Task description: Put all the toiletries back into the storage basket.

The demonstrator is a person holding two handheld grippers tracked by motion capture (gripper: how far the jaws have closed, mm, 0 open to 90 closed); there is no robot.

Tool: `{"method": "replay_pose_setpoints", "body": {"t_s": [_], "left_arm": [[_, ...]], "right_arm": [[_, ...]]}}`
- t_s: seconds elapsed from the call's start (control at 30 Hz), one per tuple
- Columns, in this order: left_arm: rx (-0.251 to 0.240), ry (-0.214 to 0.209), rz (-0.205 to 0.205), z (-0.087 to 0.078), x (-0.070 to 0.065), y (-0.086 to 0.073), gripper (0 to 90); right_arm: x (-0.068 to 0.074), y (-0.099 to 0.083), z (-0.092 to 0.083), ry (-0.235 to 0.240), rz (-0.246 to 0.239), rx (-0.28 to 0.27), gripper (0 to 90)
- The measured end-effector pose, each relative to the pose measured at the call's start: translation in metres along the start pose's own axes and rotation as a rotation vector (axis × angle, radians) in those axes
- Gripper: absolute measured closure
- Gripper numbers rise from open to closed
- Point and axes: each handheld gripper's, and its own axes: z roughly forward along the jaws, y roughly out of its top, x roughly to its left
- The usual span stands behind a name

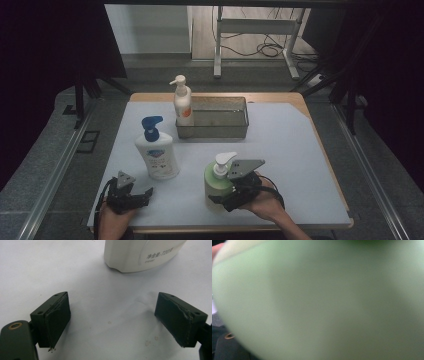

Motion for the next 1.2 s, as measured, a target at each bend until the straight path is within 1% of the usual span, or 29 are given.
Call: {"method": "replay_pose_setpoints", "body": {"t_s": [0.1, 0.27, 0.4, 0.53, 0.63, 0.87, 1.0, 1.2], "left_arm": [[0.001, -0.001, 0.000, 0.000, 0.000, 0.000, 12.9], [0.001, -0.001, -0.001, 0.000, 0.000, 0.000, 12.9], [0.001, -0.001, 0.005, 0.000, 0.000, 0.000, 12.9], [-0.001, 0.000, 0.004, 0.000, 0.000, 0.000, 12.9], [-0.002, 0.000, 0.003, 0.000, 0.000, 0.000, 12.9], [-0.001, 0.000, 0.004, 0.000, 0.000, 0.000, 12.9], [-0.002, 0.000, 0.004, 0.000, 0.000, 0.000, 12.9], [-0.001, 0.000, 0.006, 0.000, 0.000, 0.000, 12.9]], "right_arm": [[-0.003, 0.001, -0.001, -0.026, 0.001, 0.000, 12.0], [-0.012, 0.005, -0.003, -0.037, 0.028, -0.010, 12.1], [-0.019, 0.013, -0.006, -0.065, 0.030, -0.017, 12.0], [-0.025, 0.018, -0.005, -0.079, 0.035, -0.017, 12.1], [-0.031, 0.023, -0.004, -0.098, 0.042, -0.017, 12.1], [-0.051, 0.034, 0.000, -0.140, 0.078, -0.019, 12.1], [-0.060, 0.041, 0.002, -0.166, 0.078, -0.018, 12.1], [-0.069, 0.050, 0.002, -0.195, 0.085, -0.030, 12.1]]}}
